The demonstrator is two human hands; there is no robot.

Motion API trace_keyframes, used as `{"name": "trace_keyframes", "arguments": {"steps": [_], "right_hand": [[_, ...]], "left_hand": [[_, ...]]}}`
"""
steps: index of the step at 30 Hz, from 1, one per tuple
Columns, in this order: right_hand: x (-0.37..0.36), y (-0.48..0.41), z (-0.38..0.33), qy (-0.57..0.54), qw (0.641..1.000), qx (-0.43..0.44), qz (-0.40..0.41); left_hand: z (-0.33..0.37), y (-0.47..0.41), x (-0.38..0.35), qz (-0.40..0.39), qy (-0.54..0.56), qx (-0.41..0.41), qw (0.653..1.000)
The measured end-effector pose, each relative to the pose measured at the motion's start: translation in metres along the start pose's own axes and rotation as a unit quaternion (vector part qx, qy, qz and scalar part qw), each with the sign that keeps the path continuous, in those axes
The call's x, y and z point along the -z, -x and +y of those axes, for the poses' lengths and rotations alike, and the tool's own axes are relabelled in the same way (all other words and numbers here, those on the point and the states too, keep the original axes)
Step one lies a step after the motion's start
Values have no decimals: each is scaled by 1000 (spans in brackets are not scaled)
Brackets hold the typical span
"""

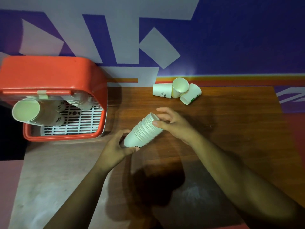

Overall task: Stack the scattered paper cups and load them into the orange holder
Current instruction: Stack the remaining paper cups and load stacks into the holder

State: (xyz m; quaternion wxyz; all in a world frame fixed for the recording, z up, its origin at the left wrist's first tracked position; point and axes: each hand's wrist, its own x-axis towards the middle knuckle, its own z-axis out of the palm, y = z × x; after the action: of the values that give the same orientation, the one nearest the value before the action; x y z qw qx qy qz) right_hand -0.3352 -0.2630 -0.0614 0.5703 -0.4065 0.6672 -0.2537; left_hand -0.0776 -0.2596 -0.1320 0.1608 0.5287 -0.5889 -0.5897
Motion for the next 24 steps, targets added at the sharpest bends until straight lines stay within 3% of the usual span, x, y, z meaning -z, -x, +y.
{"name": "trace_keyframes", "arguments": {"steps": [5, 8, 10, 12, 18, 24], "right_hand": [[-2, -9, -11, 48, 999, 15, -5], [12, -37, -13, 79, 988, 39, 125], [29, -58, -13, 192, 952, 47, 233], [46, -77, -9, 293, 914, 42, 278], [63, -108, 18, 411, 872, 16, 265], [59, -83, 27, 384, 870, 42, 305]], "left_hand": [[-5, 1, 0, -34, 7, 7, 999], [-8, 1, 2, -25, 34, 28, 999], [-10, 3, 2, -17, 52, 32, 998], [-10, 6, 2, -8, 63, 37, 997], [-15, 13, 6, 6, 81, 54, 995], [-17, 14, 8, 6, 98, 59, 993]]}}
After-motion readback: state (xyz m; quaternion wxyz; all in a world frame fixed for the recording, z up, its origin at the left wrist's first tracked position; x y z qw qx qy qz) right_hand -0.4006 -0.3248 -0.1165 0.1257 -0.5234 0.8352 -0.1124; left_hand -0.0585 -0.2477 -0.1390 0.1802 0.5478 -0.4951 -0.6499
